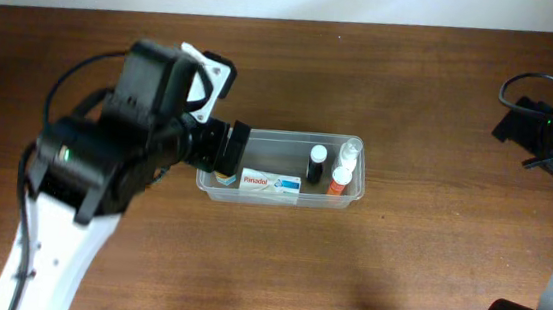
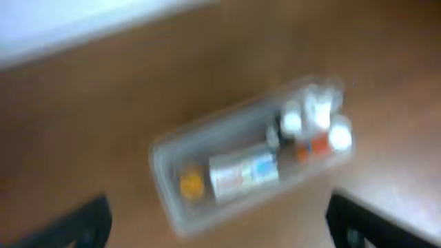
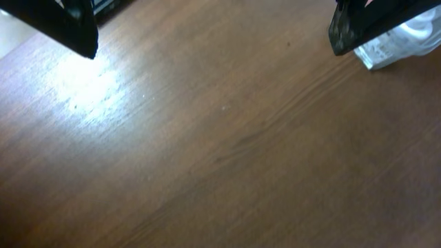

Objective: Pack container

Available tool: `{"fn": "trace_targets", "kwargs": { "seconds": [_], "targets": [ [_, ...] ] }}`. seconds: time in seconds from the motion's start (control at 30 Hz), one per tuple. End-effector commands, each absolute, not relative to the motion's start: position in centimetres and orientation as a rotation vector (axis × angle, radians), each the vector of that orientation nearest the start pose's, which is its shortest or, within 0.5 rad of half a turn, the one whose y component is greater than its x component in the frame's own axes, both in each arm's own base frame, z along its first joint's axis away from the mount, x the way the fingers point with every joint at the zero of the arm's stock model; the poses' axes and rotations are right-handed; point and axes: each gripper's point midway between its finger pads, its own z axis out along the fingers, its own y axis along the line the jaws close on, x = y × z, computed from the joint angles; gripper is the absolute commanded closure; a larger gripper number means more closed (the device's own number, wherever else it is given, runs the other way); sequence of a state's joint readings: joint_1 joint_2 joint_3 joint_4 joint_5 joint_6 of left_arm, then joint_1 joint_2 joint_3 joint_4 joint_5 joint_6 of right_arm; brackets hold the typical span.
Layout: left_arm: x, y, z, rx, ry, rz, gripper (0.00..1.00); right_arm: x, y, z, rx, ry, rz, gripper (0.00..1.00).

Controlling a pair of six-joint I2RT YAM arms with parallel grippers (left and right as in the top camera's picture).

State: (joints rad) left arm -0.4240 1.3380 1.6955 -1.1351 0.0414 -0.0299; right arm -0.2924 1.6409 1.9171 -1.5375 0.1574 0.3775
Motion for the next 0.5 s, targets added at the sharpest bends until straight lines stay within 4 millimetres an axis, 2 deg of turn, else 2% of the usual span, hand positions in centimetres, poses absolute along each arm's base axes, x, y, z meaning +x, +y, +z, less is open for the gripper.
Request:
{"fn": "trace_targets", "kwargs": {
  "seconds": [0.0,0.07,0.17,0.47],
  "targets": [
    [31.2,-13.6,34.6,0.499,2.118,-0.230,0.01,30.9,-12.5,27.7,0.956,2.623,-0.222,0.02],
    [31.8,-13.1,34.5,0.457,2.018,-0.240,0.01,30.9,-12.5,27.7,0.956,2.623,-0.222,0.02],
    [31.6,-12.0,33.4,0.412,1.909,-0.250,0.01,30.9,-12.5,27.7,0.956,2.622,-0.222,0.02],
    [28.2,-8.2,27.5,0.295,1.655,-0.201,0.01,30.9,-12.5,27.7,0.956,2.623,-0.222,0.02]
  ]
}}
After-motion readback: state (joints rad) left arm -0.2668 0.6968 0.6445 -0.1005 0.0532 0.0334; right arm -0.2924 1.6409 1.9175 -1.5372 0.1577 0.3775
